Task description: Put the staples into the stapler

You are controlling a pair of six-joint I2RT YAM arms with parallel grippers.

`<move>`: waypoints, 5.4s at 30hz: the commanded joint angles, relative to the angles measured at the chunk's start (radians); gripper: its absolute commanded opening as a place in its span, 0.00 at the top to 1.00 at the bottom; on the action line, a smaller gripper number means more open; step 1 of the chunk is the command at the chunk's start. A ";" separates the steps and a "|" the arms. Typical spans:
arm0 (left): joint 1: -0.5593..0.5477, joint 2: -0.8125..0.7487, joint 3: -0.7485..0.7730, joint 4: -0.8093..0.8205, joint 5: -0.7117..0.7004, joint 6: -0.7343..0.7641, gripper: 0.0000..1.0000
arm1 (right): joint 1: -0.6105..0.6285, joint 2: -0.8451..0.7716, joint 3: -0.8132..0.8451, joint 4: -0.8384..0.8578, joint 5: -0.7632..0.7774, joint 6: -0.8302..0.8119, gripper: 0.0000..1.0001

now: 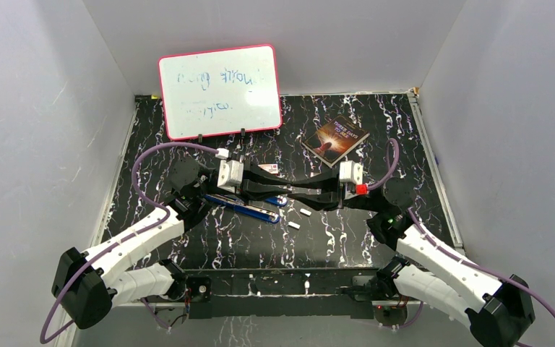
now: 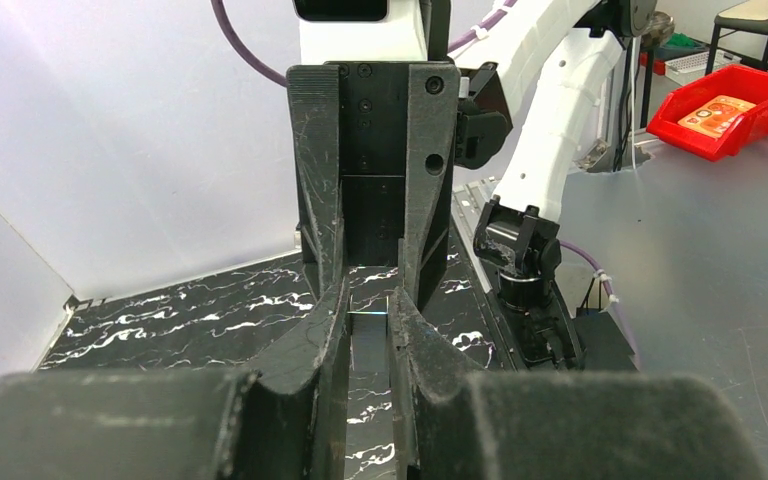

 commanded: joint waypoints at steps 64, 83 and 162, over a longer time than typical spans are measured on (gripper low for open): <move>-0.359 0.657 0.261 -1.039 -0.679 0.796 0.87 | -0.489 0.206 0.148 -0.734 0.513 0.571 0.32; -0.332 0.421 0.267 -0.923 -0.704 0.643 0.49 | -0.490 0.064 0.112 -0.701 0.677 0.475 0.12; 0.309 0.279 0.208 -0.769 -0.908 0.027 0.02 | 0.291 0.070 -0.497 -0.084 0.695 -0.017 0.29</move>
